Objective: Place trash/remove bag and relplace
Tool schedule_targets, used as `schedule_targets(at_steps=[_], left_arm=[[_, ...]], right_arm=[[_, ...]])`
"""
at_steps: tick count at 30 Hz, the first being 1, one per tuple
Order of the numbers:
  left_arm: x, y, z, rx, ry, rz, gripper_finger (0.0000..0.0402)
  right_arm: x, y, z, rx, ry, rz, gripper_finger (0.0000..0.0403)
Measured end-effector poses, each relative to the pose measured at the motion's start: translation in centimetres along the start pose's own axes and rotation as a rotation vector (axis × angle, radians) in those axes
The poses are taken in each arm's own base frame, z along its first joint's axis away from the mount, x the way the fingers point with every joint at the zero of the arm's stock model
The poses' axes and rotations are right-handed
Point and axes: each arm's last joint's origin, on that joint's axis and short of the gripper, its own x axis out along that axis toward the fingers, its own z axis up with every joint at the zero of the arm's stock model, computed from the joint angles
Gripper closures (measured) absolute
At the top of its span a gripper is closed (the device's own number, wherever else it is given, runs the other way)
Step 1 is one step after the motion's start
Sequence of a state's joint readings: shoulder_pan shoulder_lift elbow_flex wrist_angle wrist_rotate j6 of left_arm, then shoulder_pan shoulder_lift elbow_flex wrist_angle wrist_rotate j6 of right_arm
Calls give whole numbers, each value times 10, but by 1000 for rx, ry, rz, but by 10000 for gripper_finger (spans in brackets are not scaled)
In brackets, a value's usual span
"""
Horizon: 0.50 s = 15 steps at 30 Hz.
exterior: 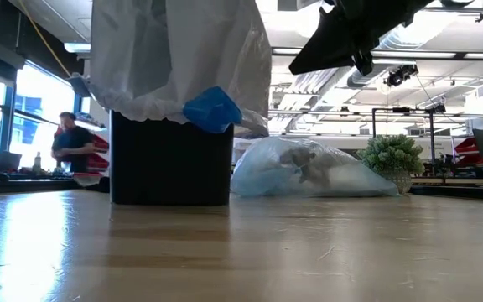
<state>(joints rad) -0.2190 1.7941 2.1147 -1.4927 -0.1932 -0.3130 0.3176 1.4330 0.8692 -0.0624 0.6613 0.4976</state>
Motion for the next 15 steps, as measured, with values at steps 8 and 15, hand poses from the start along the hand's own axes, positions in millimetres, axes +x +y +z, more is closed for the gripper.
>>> schedule_targets(at_steps=[8,15], left_arm=[[-10,5,3,-18,-35,-23,149],[-42,6,7,-23,-178,14,147]], right_arm=[[0,0,0,0,-1,0,402],[0,0,0,1,-6,-5,402]])
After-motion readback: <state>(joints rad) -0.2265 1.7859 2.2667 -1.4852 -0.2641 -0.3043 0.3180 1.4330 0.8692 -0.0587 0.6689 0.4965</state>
